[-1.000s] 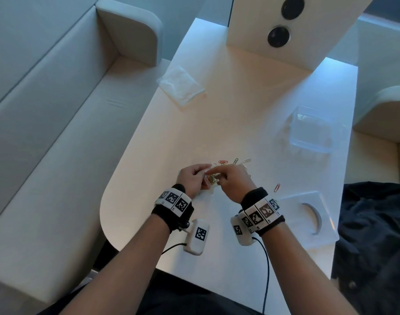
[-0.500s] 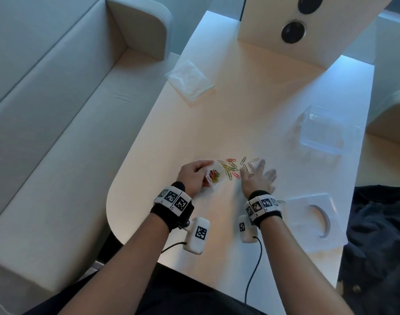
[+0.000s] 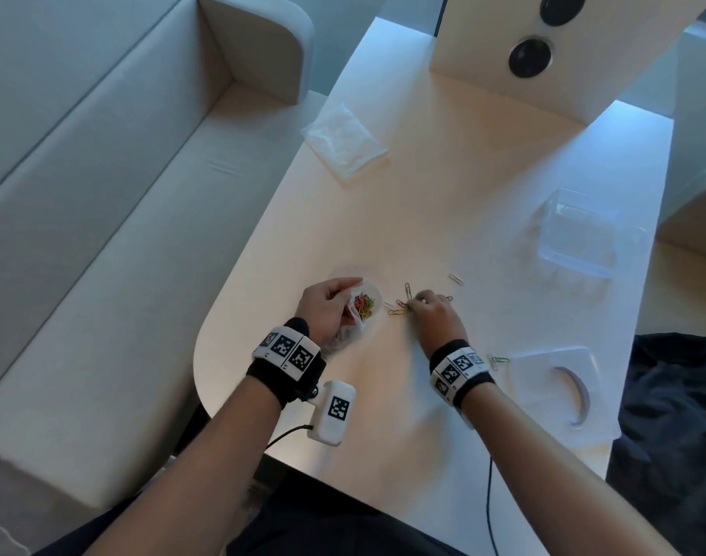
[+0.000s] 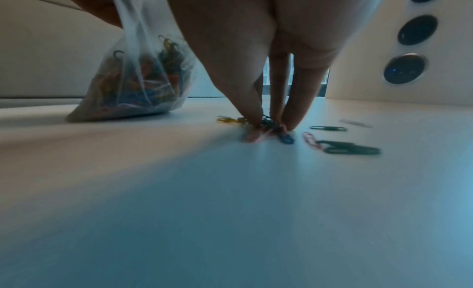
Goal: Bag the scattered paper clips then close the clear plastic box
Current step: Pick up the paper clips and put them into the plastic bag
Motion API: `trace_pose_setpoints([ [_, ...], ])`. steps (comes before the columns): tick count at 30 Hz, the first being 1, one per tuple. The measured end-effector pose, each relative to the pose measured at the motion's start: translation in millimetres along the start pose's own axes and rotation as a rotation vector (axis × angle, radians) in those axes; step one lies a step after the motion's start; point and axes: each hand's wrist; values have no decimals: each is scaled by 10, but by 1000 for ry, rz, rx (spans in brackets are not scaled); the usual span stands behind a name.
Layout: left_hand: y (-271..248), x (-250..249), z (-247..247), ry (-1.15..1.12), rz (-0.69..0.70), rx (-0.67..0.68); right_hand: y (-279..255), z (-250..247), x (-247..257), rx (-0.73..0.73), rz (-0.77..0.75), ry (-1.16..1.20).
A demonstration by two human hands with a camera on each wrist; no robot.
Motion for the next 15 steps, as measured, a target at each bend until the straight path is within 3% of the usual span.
trace_pose_setpoints([
  [4, -8, 11, 62, -9, -32, 17, 55, -125, -223, -36, 79, 209],
  [8, -7, 28, 148, 14, -56, 14, 45, -255, -410, -46, 600, 644],
  [10, 4, 42, 183, 31, -56, 8, 6, -314, -460, 26, 797, 1101],
  [12, 8, 42, 219, 36, -59, 1, -32, -451, -386, 46, 848, 1593],
  [13, 12, 40, 232, 39, -58, -3, -48, -541, -306, 64, 830, 1728],
  [15, 10, 32, 254, 42, -54, -6, -70, -710, -82, 134, 704, 1781],
])
Point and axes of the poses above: each hand's wrist, its own y-axis towards the middle knuckle, its own z-axis out of the palm, x = y × z, and after that the axes turned 2 degrees about -y, right-handed
